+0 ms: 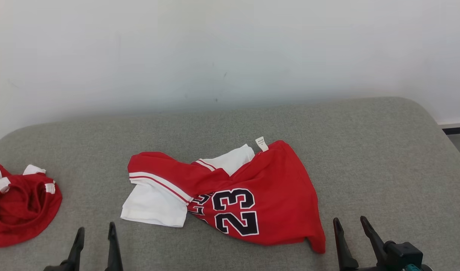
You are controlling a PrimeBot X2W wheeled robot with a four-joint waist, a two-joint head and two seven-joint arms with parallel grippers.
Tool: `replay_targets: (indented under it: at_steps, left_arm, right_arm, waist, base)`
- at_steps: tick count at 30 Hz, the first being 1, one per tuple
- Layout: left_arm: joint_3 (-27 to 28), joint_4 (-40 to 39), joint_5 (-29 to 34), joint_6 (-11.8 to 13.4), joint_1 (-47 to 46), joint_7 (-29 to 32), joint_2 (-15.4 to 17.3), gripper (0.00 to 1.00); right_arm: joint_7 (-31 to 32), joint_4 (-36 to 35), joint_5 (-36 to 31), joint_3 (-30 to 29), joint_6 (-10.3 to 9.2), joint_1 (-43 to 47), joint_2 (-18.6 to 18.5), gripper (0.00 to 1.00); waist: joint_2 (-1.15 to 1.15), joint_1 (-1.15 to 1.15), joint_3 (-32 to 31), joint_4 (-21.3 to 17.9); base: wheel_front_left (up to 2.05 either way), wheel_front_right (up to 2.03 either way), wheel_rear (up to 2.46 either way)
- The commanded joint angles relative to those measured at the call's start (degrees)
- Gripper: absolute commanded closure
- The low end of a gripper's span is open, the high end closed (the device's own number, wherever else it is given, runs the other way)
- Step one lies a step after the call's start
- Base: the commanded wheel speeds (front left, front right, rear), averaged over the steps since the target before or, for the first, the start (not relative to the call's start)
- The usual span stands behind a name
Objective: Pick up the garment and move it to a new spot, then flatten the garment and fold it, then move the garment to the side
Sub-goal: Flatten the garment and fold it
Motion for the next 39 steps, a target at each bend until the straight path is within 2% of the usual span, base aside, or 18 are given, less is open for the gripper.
replay_targets:
  at_steps: [1, 11, 21, 26, 30, 39]
  left_arm:
    - [1.29, -0.53, 0.91, -0.68, 1.59, -0.03, -0.76, 0.00]
    - [4.87, -0.79, 3.94, -3.53, 3.17, -0.04, -3.49, 0.00]
    - [5.91, -1.37, 5.75, -4.41, 2.76, -0.04, -4.72, 0.00]
    - [5.75, -2.58, 6.55, -5.39, 1.22, -0.04, -5.06, 0.00]
    - [5.02, -4.12, 7.04, -6.40, -1.02, -0.04, -5.25, 0.00]
    - [3.37, -5.60, 7.61, -6.97, -5.84, -0.04, -5.64, 0.00]
  right_arm:
    - [-0.18, 0.23, 0.32, -0.13, -0.15, 0.52, -0.06, 0.00]
    - [-0.04, 0.55, 0.57, -0.39, -0.15, -0.19, -0.06, 0.00]
    - [6.56, 1.94, 1.55, 0.52, -0.15, -7.03, -0.07, 0.00]
    - [17.84, 6.87, 8.05, 0.43, -0.15, -16.50, -0.08, 0.00]
    - [25.25, 12.32, 7.89, -0.76, -0.15, -25.49, -1.57, 0.00]
    - [30.39, 25.93, 1.87, -8.14, -0.15, -41.07, -5.17, 0.00]
  waist:
    - [0.00, 0.01, -0.25, 0.00]
    - [0.00, 0.01, 0.12, 0.15]
    - [0.00, 0.01, 2.08, 0.97]
    - [0.00, 0.01, 5.48, 2.04]
    - [0.00, 0.01, 9.80, 4.13]
    - [0.00, 0.01, 16.79, 10.15]
  base:
    - [0.00, 0.00, 0.00]
    - [0.00, 0.00, 0.00]
    - [0.00, 0.00, 0.00]
    - [0.00, 0.00, 0.00]
    - [0.00, 0.00, 0.00]
    - [0.00, 0.00, 0.00]
